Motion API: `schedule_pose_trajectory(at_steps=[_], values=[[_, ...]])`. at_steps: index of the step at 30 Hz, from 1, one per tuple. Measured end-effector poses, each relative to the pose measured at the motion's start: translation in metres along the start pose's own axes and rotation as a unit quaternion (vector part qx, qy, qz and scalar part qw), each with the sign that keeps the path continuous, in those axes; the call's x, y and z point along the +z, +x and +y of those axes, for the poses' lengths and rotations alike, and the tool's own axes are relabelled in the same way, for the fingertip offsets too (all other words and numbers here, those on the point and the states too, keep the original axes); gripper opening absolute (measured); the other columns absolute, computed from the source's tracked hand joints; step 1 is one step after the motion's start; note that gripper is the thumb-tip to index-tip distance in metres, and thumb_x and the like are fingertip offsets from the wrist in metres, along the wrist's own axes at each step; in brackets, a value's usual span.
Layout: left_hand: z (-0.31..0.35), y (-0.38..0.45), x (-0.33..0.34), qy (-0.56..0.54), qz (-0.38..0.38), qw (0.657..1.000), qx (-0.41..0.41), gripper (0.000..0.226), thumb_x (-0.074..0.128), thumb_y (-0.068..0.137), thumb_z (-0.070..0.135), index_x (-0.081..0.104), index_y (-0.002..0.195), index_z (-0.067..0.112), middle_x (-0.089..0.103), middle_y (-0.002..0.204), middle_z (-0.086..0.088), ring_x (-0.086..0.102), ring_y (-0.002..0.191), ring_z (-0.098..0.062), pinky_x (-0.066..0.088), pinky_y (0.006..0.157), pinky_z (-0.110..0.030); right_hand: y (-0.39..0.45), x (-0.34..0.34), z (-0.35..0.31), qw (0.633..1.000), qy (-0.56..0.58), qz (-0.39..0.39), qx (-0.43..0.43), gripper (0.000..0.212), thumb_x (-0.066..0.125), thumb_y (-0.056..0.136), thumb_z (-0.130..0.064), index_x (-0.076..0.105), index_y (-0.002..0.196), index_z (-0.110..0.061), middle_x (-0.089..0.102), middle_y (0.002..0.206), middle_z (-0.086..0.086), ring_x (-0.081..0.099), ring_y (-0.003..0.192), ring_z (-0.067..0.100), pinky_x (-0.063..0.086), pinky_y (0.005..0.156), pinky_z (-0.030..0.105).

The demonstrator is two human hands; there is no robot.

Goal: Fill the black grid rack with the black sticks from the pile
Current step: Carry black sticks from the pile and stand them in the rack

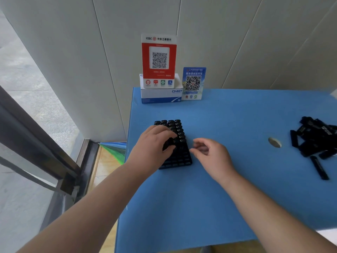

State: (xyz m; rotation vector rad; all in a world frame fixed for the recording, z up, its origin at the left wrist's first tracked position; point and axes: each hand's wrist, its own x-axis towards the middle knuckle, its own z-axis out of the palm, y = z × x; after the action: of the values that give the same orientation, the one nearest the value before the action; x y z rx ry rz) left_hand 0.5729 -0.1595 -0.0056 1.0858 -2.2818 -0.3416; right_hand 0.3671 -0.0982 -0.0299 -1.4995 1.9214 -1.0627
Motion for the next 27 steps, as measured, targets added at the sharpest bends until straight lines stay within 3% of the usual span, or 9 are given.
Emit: schedule_pose_trajectory(at_steps=[8, 11, 15, 20, 27], values=[[0.049, 0.02, 0.01, 0.033, -0.002, 0.997, 0.07, 0.034, 0.074, 0.083, 0.025, 0.069, 0.116, 0.02, 0.064, 0.115, 0.003, 0.055, 0.111, -0.02, 0.044, 0.097, -0.036, -0.034, -0.064, 0.016, 0.994, -0.082, 0.073, -0.003, 0.016, 0.078, 0.084, -0.019, 0.069, 0.097, -0.025, 0.066, 0.094, -0.015, 0.066, 0.09, 0.006, 0.056, 0.087, 0.034], [0.077, 0.024, 0.026, 0.039, -0.039, 0.992, 0.113, 0.034, 0.071, 0.085, 0.029, 0.068, 0.117, 0.02, 0.065, 0.115, 0.003, 0.058, 0.11, -0.022, 0.047, 0.098, -0.038, -0.054, -0.1, 0.025, 0.986, -0.148, 0.082, 0.007, 0.015, 0.075, 0.086, -0.026, 0.067, 0.099, -0.027, 0.061, 0.095, -0.017, 0.061, 0.095, 0.003, 0.052, 0.089, 0.03], [0.117, 0.024, 0.054, 0.051, -0.076, 0.988, 0.121, 0.038, 0.067, 0.088, 0.035, 0.064, 0.123, 0.022, 0.062, 0.12, 0.006, 0.056, 0.115, -0.02, 0.047, 0.098, -0.039, -0.089, -0.151, 0.04, 0.968, -0.23, 0.092, 0.039, 0.031, 0.07, 0.091, -0.034, 0.064, 0.119, -0.023, 0.055, 0.109, -0.017, 0.055, 0.105, 0.002, 0.041, 0.09, 0.017], [0.172, 0.021, 0.087, 0.047, -0.11, 0.987, 0.111, 0.044, 0.065, 0.089, 0.036, 0.06, 0.13, 0.02, 0.059, 0.126, 0.003, 0.053, 0.121, -0.022, 0.043, 0.101, -0.037, -0.138, -0.217, 0.065, 0.949, -0.279, 0.122, 0.079, 0.041, 0.066, 0.093, -0.037, 0.059, 0.13, -0.021, 0.057, 0.126, -0.01, 0.055, 0.117, 0.01, 0.045, 0.096, 0.026], [0.27, 0.0, 0.128, 0.048, -0.14, 0.981, 0.126, 0.051, 0.059, 0.093, 0.041, 0.051, 0.139, 0.022, 0.051, 0.135, 0.004, 0.045, 0.127, -0.021, 0.039, 0.105, -0.033, -0.207, -0.291, 0.109, 0.935, -0.295, 0.163, 0.106, 0.042, 0.071, 0.089, -0.034, 0.062, 0.127, -0.019, 0.06, 0.123, -0.006, 0.057, 0.116, 0.018, 0.049, 0.097, 0.035]])
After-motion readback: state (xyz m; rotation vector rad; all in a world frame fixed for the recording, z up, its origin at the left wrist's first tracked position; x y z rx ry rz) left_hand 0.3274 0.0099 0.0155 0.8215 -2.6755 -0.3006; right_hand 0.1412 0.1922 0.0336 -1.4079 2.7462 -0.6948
